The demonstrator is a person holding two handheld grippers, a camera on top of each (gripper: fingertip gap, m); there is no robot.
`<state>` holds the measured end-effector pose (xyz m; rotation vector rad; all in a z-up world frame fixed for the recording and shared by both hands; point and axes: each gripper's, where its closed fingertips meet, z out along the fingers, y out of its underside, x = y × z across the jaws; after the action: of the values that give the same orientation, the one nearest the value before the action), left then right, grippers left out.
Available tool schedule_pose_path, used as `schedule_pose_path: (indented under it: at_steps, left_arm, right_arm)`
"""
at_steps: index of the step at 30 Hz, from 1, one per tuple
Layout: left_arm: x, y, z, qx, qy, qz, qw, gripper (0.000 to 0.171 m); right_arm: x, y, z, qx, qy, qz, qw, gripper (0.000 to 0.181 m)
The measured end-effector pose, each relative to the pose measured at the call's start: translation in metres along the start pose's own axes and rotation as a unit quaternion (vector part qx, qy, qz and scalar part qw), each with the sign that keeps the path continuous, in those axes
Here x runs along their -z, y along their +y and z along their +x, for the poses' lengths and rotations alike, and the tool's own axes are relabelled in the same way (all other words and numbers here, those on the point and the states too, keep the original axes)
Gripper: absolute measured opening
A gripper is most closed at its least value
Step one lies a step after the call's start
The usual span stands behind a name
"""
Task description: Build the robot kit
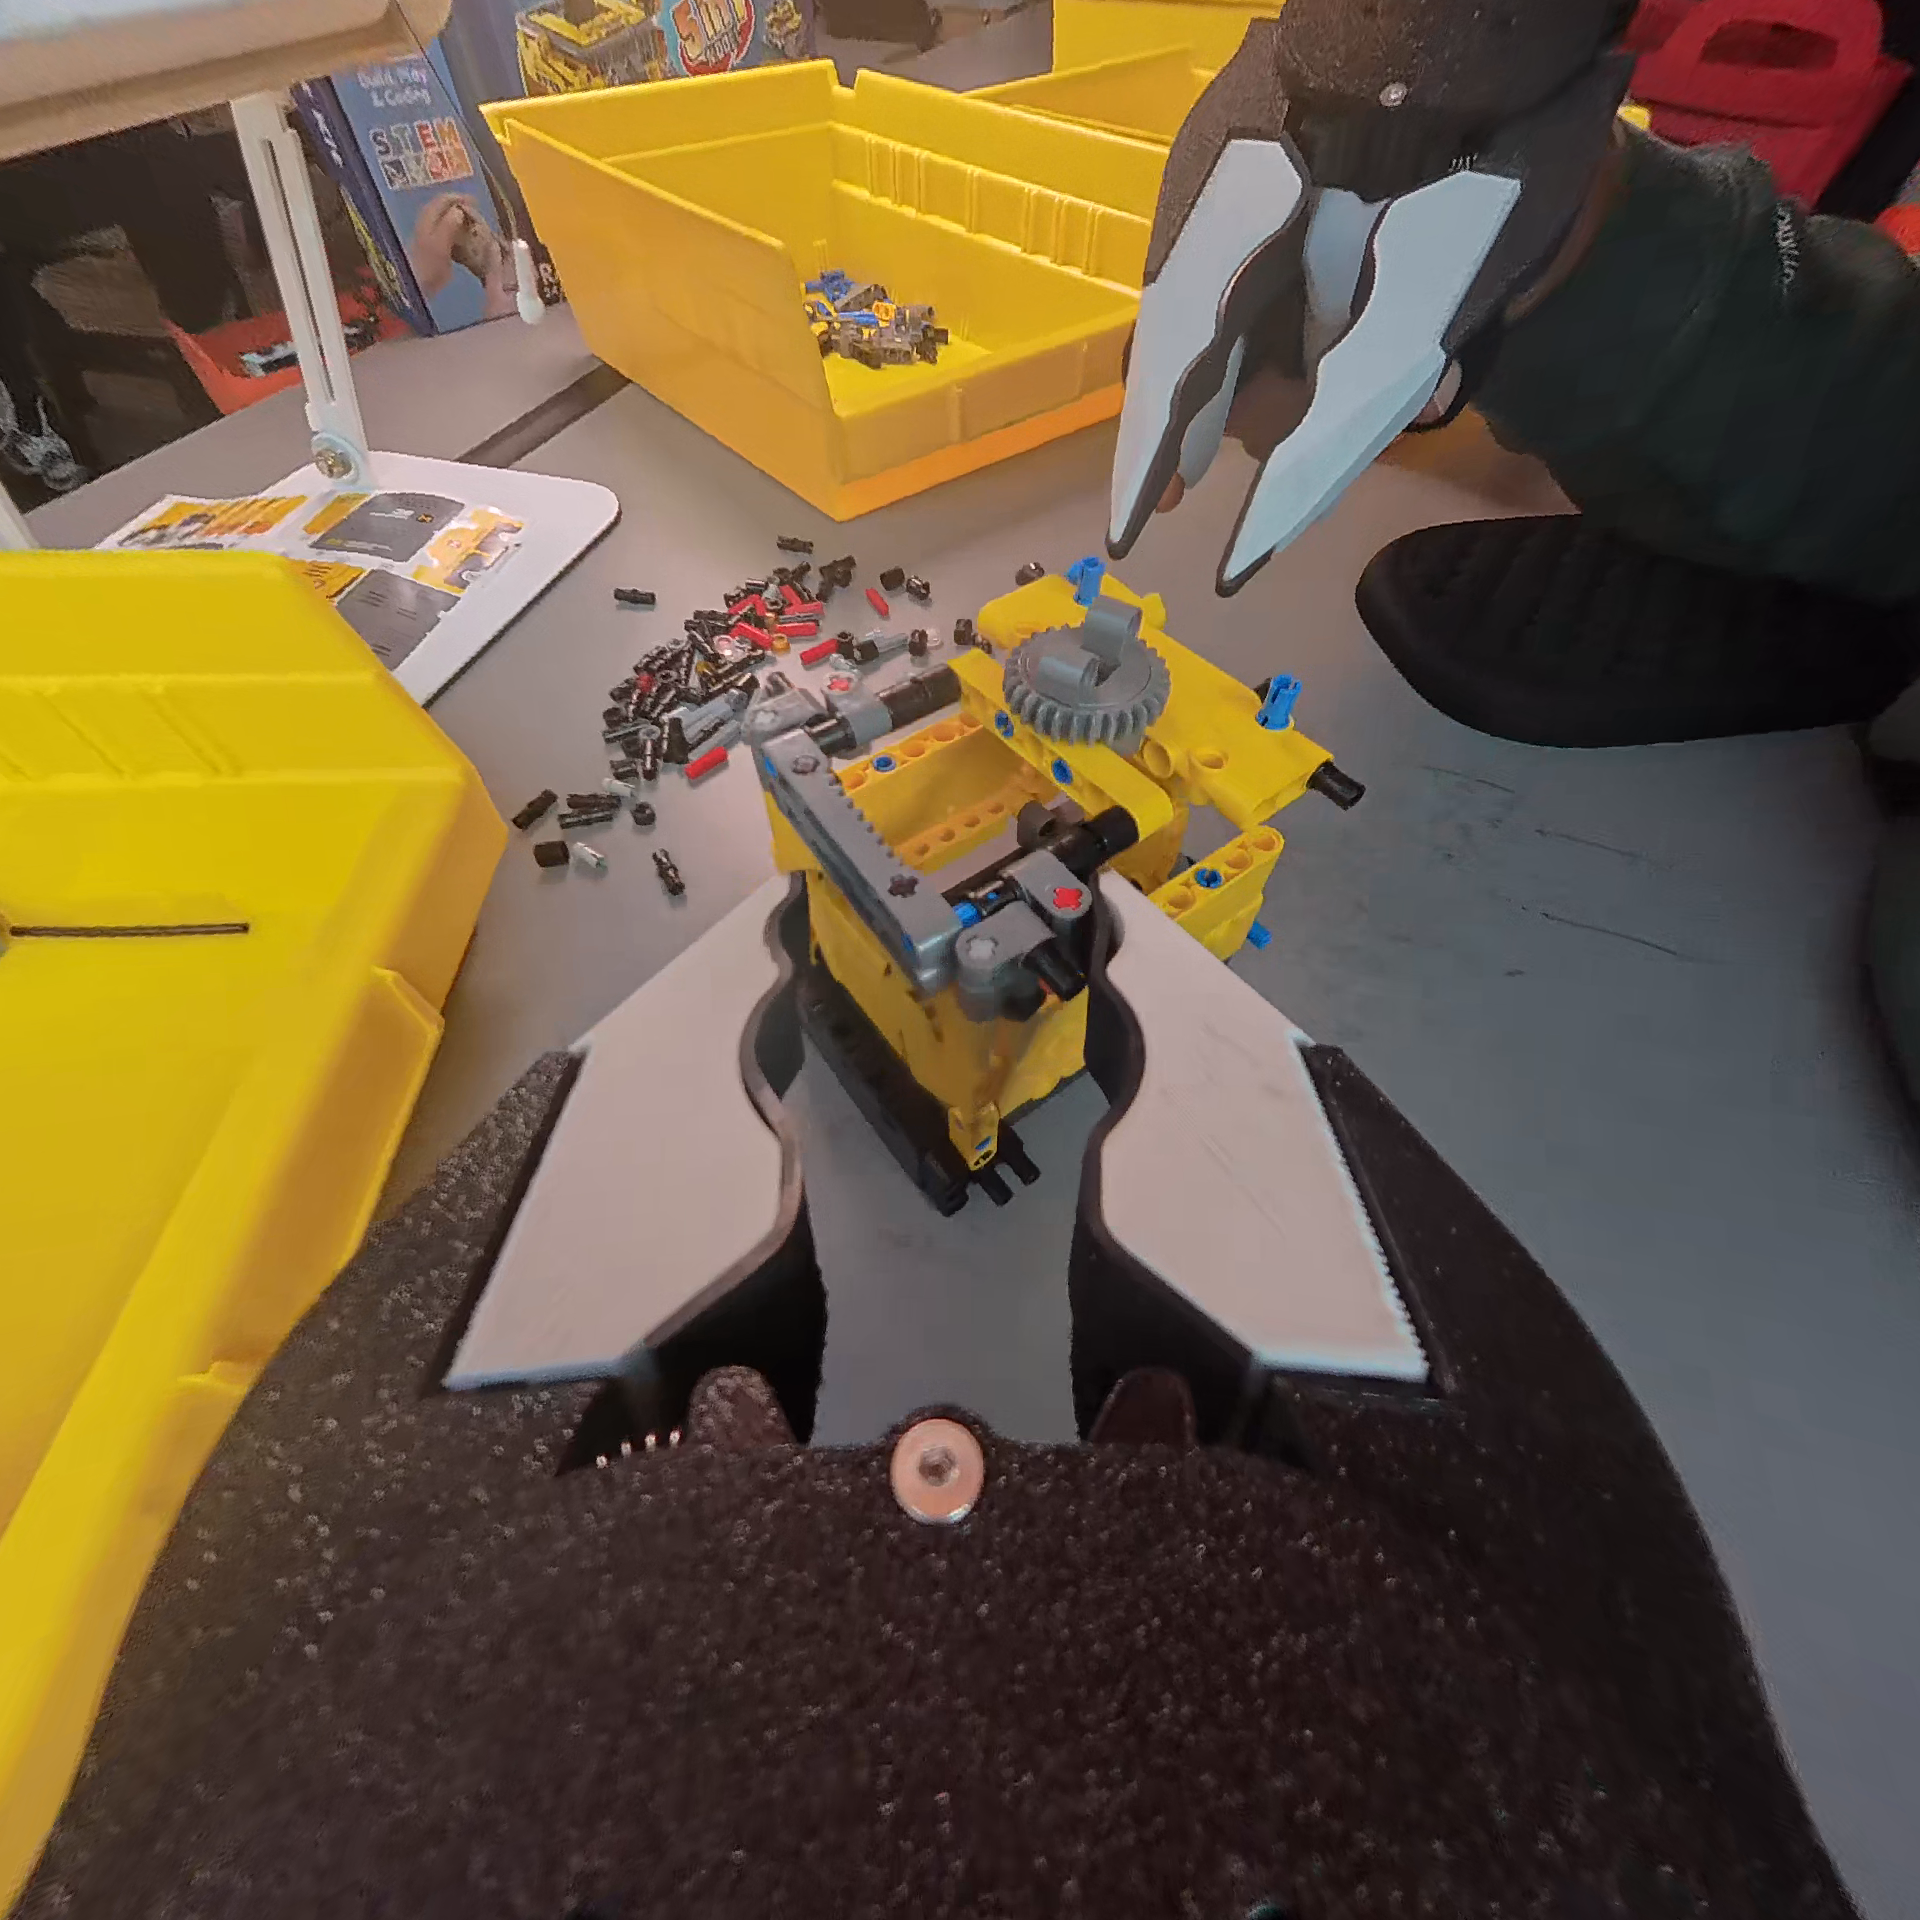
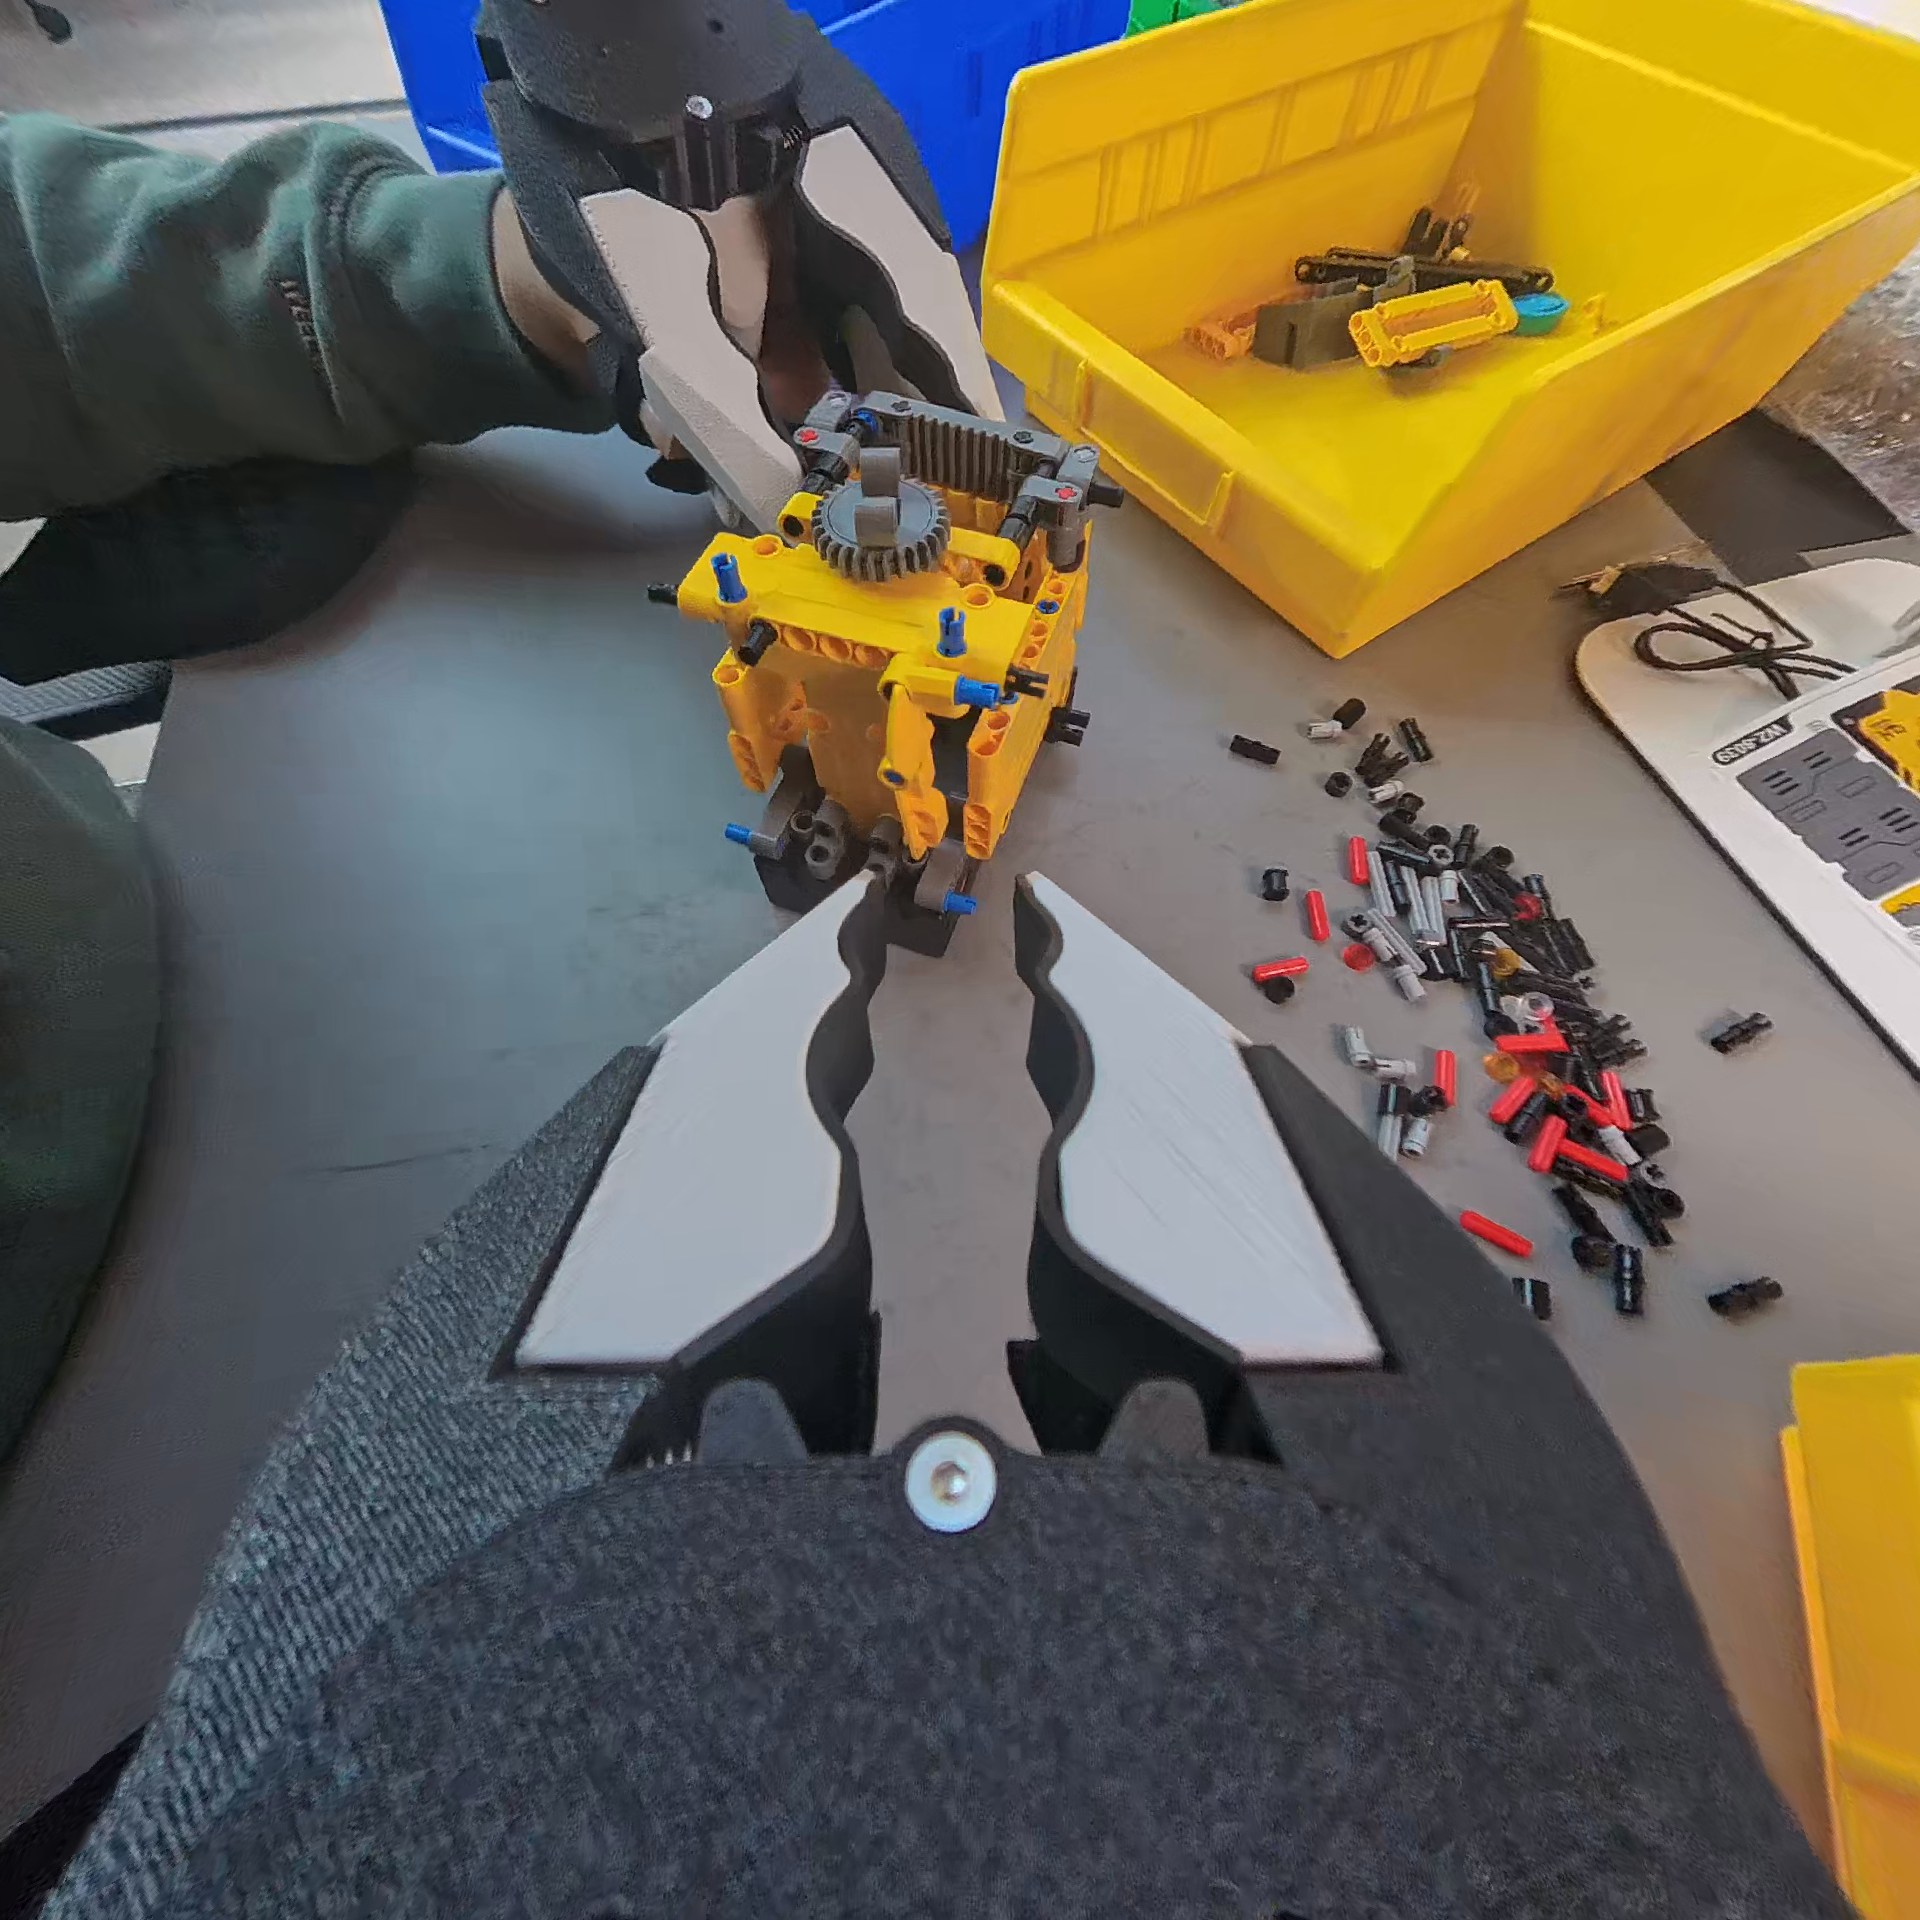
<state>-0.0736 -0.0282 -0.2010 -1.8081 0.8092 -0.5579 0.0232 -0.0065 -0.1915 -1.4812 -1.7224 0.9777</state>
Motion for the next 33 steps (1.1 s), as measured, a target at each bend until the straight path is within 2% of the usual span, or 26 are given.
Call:
schedule_pose_path:
  at_steps: [3, 4, 7, 11, 14, 18, 21, 26, 33]
  left_arm:
    - [0.003, 0.002, -0.021, 0.006, -0.042, 0.001, 0.999, 0.054]
    - [0.006, 0.002, -0.029, 0.009, -0.064, 0.001, 0.998, 0.050]
    - [0.015, -0.002, -0.038, 0.034, -0.080, 0.024, 0.996, 0.048]
    - [0.036, -0.021, -0.036, 0.086, -0.058, 0.079, 0.991, 0.056]
    - [0.044, -0.035, -0.021, 0.104, -0.023, 0.089, 0.990, 0.076]
    - [0.023, -0.020, -0.006, 0.072, -0.026, 0.023, 0.997, 0.096]
    - [0.005, -0.007, -0.003, 0.049, -0.035, -0.016, 0.998, 0.095]
    - [-0.006, -0.012, -0.006, 0.035, -0.031, 0.007, 0.999, 0.096]
    - [-0.010, -0.013, -0.007, 0.020, 0.013, 0.034, 0.999, 0.095]
  right_arm:
    - [-0.003, 0.002, 0.000, 0.004, 0.005, 0.014, 1.000, 0.024]
    - [-0.004, 0.003, 0.000, 0.006, 0.009, 0.015, 1.000, 0.024]
    - [-0.008, 0.003, 0.000, 0.017, 0.023, 0.021, 0.999, 0.024]
    - [-0.007, 0.000, 0.002, 0.022, 0.037, 0.034, 0.998, 0.028]
    - [-0.006, -0.002, 0.004, 0.018, 0.047, 0.045, 0.998, 0.035]
    - [-0.011, 0.001, 0.003, 0.018, 0.054, 0.046, 0.997, 0.039]
    - [-0.015, 0.005, 0.002, 0.019, 0.056, 0.042, 0.997, 0.040]
    - [-0.019, 0.005, 0.007, 0.001, 0.070, 0.051, 0.996, 0.042]
    - [-0.023, 0.005, 0.011, 0.006, 0.097, 0.046, 0.994, 0.047]
